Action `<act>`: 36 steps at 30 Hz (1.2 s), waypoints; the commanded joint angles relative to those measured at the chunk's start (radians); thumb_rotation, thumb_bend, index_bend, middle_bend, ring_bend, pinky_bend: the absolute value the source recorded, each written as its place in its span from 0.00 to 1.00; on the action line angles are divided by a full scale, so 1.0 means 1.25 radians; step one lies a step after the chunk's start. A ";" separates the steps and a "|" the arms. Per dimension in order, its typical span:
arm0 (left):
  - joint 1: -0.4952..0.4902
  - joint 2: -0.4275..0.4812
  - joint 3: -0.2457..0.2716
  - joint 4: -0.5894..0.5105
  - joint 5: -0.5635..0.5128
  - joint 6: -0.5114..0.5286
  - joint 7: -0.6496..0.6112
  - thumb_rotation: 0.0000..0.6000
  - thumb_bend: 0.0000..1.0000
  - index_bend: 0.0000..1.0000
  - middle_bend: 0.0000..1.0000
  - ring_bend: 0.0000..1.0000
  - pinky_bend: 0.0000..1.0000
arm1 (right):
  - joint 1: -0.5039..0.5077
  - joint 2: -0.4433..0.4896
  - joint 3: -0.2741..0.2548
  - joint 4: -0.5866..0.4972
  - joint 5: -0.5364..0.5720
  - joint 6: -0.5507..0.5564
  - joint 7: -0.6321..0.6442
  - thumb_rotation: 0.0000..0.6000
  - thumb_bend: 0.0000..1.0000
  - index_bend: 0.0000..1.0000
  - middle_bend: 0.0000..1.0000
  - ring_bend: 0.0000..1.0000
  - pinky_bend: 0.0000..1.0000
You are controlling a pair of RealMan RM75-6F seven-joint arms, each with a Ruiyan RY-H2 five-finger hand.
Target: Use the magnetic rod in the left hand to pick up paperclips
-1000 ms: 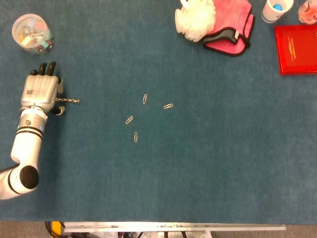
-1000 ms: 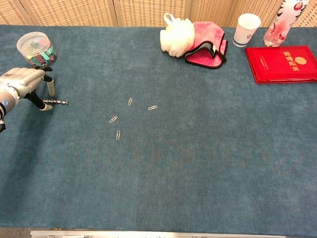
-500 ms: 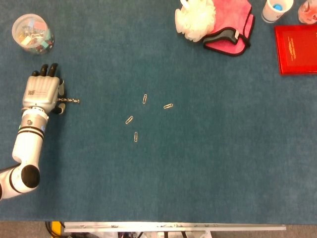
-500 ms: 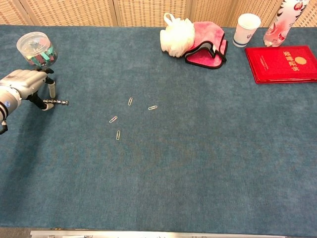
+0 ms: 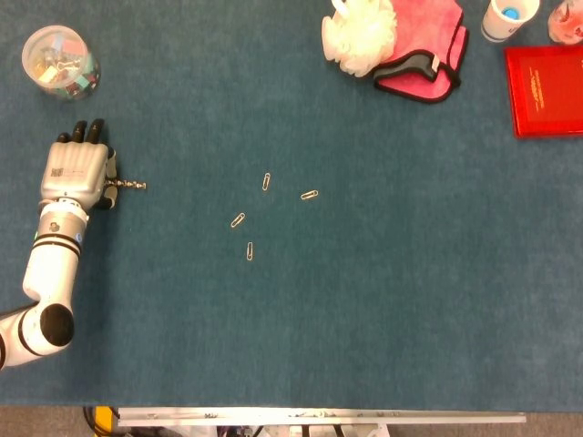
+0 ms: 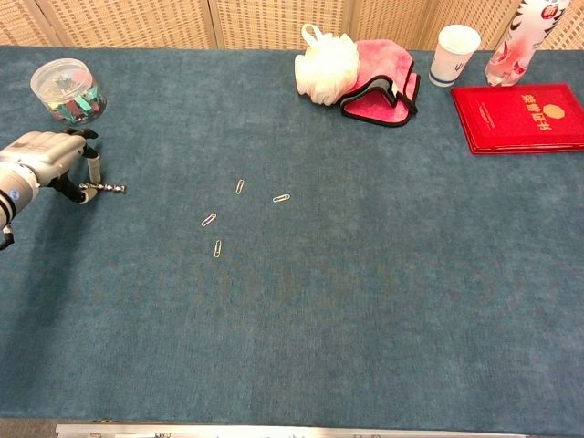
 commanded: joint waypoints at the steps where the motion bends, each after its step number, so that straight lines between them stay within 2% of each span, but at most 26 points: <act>1: 0.000 -0.001 0.001 0.001 0.000 0.000 0.000 1.00 0.35 0.47 0.06 0.03 0.16 | 0.000 0.000 0.000 0.000 0.000 0.001 0.000 1.00 0.20 0.21 0.18 0.12 0.33; 21: 0.004 -0.001 0.001 -0.005 0.009 0.018 0.001 1.00 0.36 0.55 0.07 0.03 0.16 | -0.001 0.000 0.001 -0.002 -0.001 0.002 -0.001 1.00 0.20 0.21 0.18 0.12 0.33; 36: 0.014 0.071 0.012 -0.159 0.085 0.108 0.038 1.00 0.35 0.56 0.07 0.03 0.16 | -0.002 0.001 -0.001 -0.004 -0.005 0.004 0.000 1.00 0.20 0.21 0.18 0.12 0.33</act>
